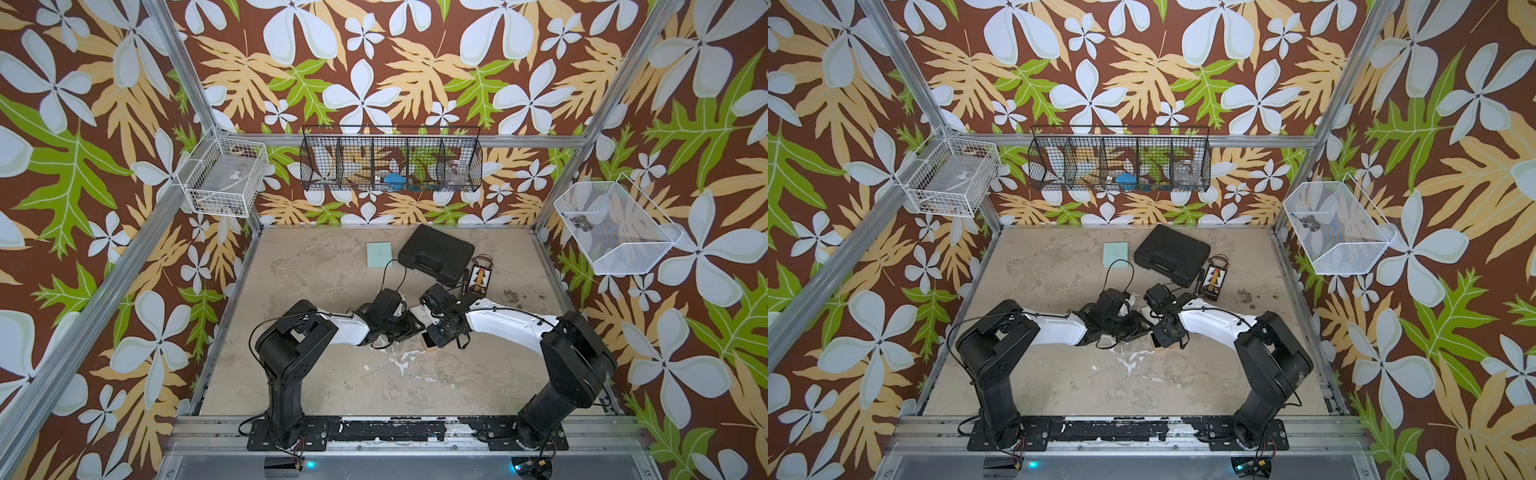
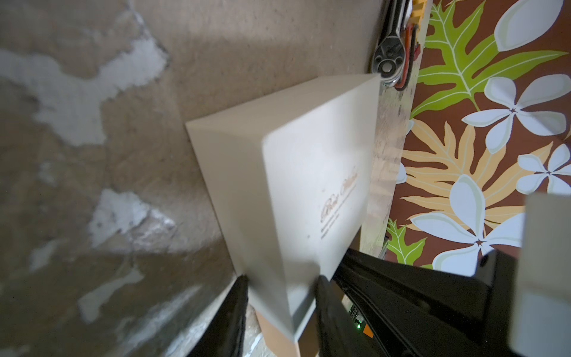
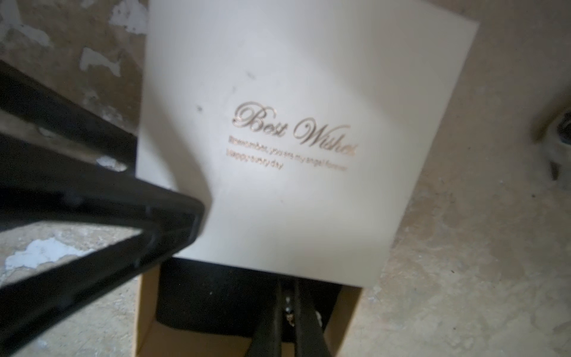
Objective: Take out the earrings from the drawer-style jewelry box
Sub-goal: Pick up the earring from the drawer.
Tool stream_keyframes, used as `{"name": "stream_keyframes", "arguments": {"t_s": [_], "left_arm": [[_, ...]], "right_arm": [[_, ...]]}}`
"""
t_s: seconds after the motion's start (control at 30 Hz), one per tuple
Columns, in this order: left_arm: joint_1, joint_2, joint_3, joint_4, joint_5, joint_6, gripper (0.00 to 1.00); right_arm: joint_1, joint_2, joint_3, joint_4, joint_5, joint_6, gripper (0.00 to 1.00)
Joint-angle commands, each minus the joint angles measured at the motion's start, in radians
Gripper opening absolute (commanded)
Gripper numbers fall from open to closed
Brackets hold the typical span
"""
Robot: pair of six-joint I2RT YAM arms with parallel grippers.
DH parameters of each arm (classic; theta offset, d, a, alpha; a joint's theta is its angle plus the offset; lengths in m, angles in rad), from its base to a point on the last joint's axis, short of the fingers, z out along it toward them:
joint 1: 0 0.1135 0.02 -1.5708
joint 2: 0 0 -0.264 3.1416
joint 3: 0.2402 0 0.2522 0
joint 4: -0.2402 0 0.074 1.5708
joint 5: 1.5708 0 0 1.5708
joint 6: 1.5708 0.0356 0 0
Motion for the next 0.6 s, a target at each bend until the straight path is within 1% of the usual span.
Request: {"name": "stream_keyframes", "arguments": {"t_s": [0.0, 0.43, 0.57], "left_arm": [[-0.002, 0.007, -0.004, -0.037, -0.003, 0.013, 0.38], [-0.003, 0.007, -0.006, -0.036, -0.009, 0.013, 0.38], [-0.003, 0.007, -0.004, -0.037, -0.009, 0.012, 0.38]], "right_arm": [[0.000, -0.018, 0.008, -0.014, 0.006, 0.006, 0.08], [0.000, -0.066, 0.029, -0.060, 0.012, 0.017, 0.08], [-0.001, -0.101, 0.027, -0.083, 0.008, 0.029, 0.08]]}}
